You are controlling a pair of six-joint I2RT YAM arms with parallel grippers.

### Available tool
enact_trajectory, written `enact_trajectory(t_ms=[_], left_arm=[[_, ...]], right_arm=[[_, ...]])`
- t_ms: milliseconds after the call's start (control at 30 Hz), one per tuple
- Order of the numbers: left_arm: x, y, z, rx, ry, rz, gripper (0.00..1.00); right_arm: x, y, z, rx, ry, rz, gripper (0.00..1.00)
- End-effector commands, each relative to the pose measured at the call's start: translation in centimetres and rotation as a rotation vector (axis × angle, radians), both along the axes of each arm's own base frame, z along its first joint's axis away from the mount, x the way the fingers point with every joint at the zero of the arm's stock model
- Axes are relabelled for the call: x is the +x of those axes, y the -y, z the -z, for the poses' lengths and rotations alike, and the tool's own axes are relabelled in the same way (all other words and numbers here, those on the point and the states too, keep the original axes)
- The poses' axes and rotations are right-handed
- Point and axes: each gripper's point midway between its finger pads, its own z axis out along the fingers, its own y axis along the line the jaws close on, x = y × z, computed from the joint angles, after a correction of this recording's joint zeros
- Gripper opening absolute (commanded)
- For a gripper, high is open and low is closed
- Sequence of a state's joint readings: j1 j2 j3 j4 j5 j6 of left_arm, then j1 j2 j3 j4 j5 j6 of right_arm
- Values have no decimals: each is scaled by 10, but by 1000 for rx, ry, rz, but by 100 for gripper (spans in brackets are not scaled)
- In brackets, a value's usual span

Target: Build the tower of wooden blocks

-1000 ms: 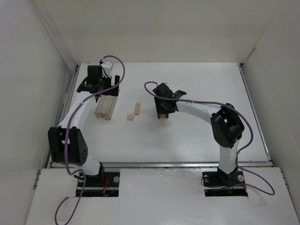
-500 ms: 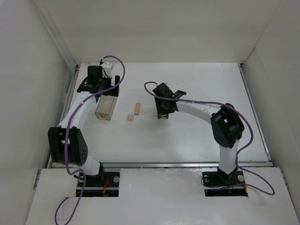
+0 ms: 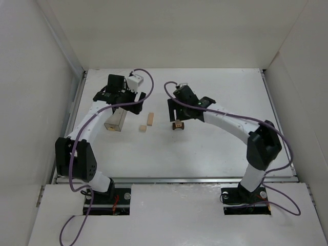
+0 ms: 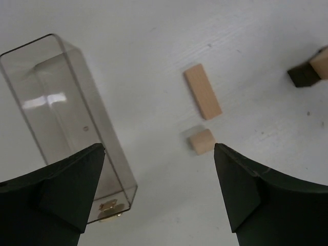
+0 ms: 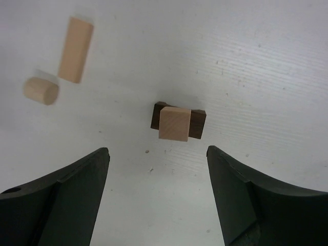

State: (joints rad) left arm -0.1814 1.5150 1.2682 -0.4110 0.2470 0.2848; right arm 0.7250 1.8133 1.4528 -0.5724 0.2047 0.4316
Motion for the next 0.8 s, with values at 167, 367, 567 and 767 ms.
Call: enact_trajectory(t_ms=[167, 367, 567, 767], left_arm=[[-23, 62, 45, 61, -114, 227, 85], [8, 72, 85, 99, -291, 158, 76], [13, 80, 117, 158, -320, 140, 75], [10, 72, 137, 199, -360, 111, 54]], right_arm=[[21, 62, -100, 168, 222, 220, 82], [20, 90, -109, 185, 260, 289, 82], [15, 98, -108, 193, 273, 300, 82], [11, 105, -100, 186, 267, 309, 82]])
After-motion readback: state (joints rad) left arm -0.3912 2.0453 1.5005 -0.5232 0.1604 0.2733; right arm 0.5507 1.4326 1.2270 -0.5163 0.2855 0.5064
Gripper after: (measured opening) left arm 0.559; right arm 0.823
